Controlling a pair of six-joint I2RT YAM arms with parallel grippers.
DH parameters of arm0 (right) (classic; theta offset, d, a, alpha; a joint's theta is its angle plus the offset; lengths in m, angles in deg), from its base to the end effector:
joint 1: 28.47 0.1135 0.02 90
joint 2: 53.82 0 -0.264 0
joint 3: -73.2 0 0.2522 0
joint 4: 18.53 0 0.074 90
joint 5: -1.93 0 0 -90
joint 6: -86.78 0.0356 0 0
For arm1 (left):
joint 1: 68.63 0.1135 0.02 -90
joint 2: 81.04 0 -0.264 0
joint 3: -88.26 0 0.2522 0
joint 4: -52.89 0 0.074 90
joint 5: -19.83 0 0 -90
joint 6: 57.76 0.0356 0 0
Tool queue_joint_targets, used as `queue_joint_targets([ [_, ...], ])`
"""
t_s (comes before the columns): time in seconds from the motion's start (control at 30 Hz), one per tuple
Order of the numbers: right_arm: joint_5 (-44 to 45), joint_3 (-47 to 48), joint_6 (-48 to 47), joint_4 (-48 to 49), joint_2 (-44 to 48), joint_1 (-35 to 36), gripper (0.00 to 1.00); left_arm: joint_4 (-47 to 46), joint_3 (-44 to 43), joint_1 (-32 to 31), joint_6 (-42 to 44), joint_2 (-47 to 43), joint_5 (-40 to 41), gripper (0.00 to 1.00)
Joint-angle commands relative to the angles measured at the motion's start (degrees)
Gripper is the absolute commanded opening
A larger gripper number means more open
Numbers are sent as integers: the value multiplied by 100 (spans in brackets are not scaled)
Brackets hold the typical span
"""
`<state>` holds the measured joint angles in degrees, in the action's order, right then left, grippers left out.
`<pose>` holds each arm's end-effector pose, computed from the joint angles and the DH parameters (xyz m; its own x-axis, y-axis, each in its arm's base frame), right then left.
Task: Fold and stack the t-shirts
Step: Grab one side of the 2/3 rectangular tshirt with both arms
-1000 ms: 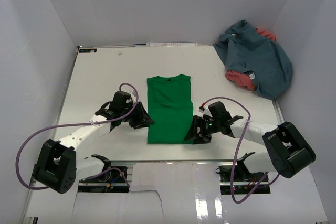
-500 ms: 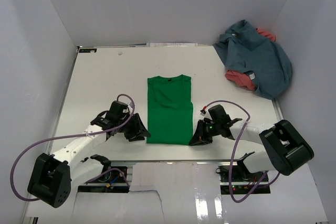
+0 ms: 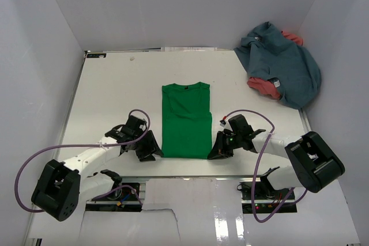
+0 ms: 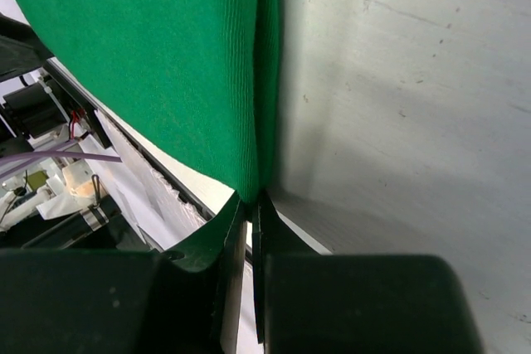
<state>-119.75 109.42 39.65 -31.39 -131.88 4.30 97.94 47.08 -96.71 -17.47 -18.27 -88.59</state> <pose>0.1694 0.1313 0.1184 -0.9899 0.0513 -0.1319 -0.0577 0.7046 0.7073 0.1504 -0.0930 0.1565 -0.9487 -0.3141 -0.0351 -0.2576 0.8328 -0.4900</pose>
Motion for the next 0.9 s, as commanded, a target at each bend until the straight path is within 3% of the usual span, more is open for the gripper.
queue_joint_targets([
  [0.0, 75, 189, -104, -73, 46, 27, 8, -210, 218, -31, -336, 17, 347, 56],
  [0.33, 22, 215, -156, -82, -51, 27, 8, -1360, 614, -31, -662, 184, 243, 61],
  [0.5, 30, 224, -156, -82, -34, 27, 8, -1406, 624, -31, -610, 412, 268, 59],
  [0.8, 57, 268, -156, -82, -25, 27, 8, -1740, 826, -40, -671, 746, 5, 25],
  [0.87, 83, 303, -209, -336, 10, 27, 8, -1793, 878, -40, -689, 702, -22, 9],
])
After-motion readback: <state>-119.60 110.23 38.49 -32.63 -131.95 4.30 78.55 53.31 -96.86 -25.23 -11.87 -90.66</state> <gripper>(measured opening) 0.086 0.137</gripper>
